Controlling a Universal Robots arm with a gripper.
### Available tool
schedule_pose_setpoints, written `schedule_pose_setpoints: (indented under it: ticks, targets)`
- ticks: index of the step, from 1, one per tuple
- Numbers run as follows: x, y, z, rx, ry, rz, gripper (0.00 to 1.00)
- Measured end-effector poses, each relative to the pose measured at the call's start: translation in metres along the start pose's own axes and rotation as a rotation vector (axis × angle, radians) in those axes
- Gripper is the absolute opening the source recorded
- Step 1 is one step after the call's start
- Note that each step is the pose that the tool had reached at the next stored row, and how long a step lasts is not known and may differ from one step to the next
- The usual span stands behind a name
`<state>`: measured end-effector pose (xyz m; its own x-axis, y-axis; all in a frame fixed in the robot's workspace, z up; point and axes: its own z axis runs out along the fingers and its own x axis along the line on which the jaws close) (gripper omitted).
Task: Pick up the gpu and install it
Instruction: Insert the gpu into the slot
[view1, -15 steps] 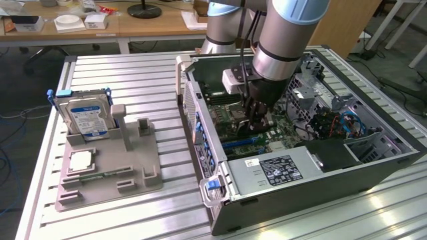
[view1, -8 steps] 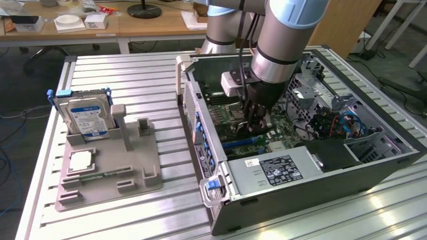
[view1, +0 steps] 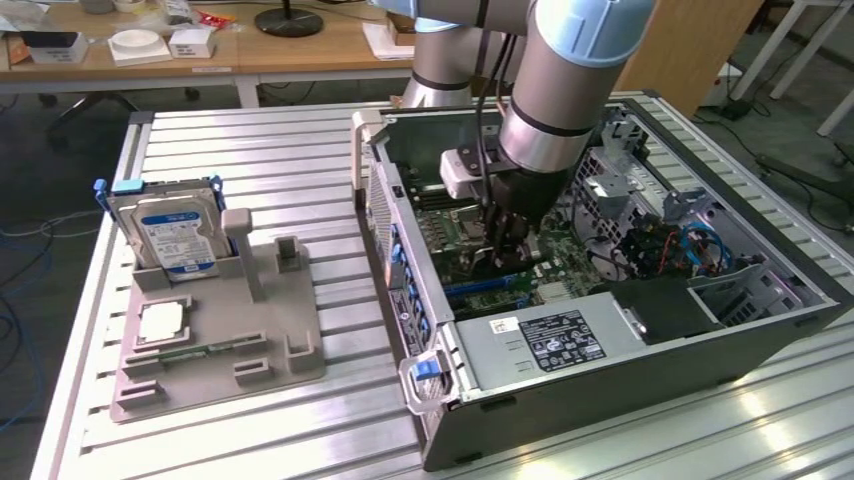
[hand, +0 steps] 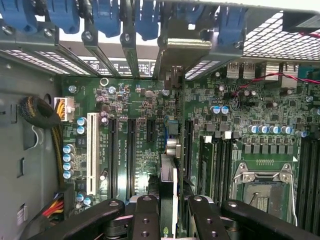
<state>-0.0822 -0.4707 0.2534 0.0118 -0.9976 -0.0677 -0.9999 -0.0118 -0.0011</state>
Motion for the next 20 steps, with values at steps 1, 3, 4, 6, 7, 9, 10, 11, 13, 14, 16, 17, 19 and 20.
schedule_pose_setpoints:
  ticks: [1,3,4,6,7,9,10,11,13,14,16,17,19,20]
  targets:
    - [0.000,0.0000,0.0007,0.0000,0.0000,0.000,0.27]
    - [0.000,0.0000,0.0023,0.0000,0.0001,0.000,0.27]
    - [0.000,0.0001,0.0032,0.0000,0.0000,0.000,0.27]
    - [0.000,0.0007,0.0051,0.0001,-0.0001,0.000,0.27]
    - [0.000,0.0008,0.0060,0.0001,-0.0001,0.000,0.27]
    - [0.001,0.0009,0.0079,0.0001,-0.0001,0.000,0.27]
    - [0.001,0.0011,0.0087,0.0001,-0.0001,0.000,0.27]
    - [0.001,0.0013,0.0095,0.0000,0.0000,0.000,0.27]
    - [0.001,0.0015,0.0110,0.0001,0.0000,0.000,0.27]
    - [0.001,0.0016,0.0112,-0.0001,0.0002,0.000,0.27]
    - [0.001,0.0016,0.0112,-0.0001,0.0002,0.000,0.27]
    - [0.001,0.0016,0.0113,0.0000,0.0000,0.000,0.27]
    - [0.001,0.0016,0.0113,0.0000,0.0000,0.000,0.27]
    - [0.001,0.0016,0.0113,0.0000,0.0000,0.000,0.27]
